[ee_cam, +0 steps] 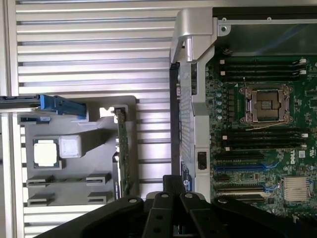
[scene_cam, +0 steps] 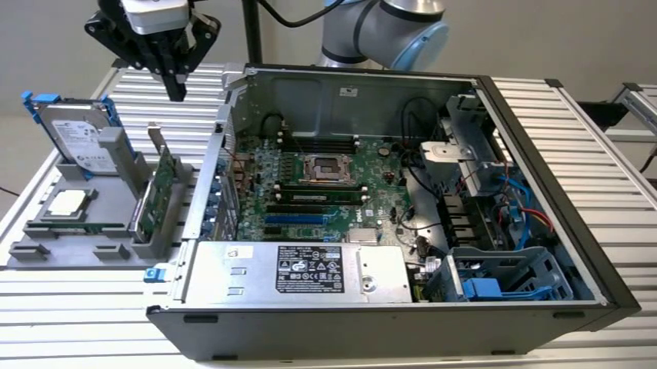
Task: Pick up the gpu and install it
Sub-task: 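Reach for the gpu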
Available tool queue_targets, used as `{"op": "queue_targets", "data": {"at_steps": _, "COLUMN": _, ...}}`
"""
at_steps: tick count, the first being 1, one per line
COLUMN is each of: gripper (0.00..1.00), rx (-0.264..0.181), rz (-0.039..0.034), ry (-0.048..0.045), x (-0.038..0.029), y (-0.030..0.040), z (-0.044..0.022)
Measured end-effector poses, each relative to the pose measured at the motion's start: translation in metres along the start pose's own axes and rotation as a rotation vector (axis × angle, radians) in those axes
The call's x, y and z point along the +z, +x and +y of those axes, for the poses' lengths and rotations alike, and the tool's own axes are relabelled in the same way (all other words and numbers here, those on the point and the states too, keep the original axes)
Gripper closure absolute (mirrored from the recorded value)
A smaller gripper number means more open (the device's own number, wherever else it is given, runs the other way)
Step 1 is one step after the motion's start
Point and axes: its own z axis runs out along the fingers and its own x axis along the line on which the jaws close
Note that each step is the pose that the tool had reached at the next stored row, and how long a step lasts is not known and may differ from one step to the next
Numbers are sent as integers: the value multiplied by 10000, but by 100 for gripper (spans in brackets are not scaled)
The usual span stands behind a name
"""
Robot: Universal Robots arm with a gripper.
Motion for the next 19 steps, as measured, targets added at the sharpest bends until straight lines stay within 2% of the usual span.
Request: {"op": "queue_targets", "data": {"at_steps": 19, "gripper": 100, "rx": -39, "rz": 2, "ry": -1, "x": -3, "y": 171, "z": -7}}
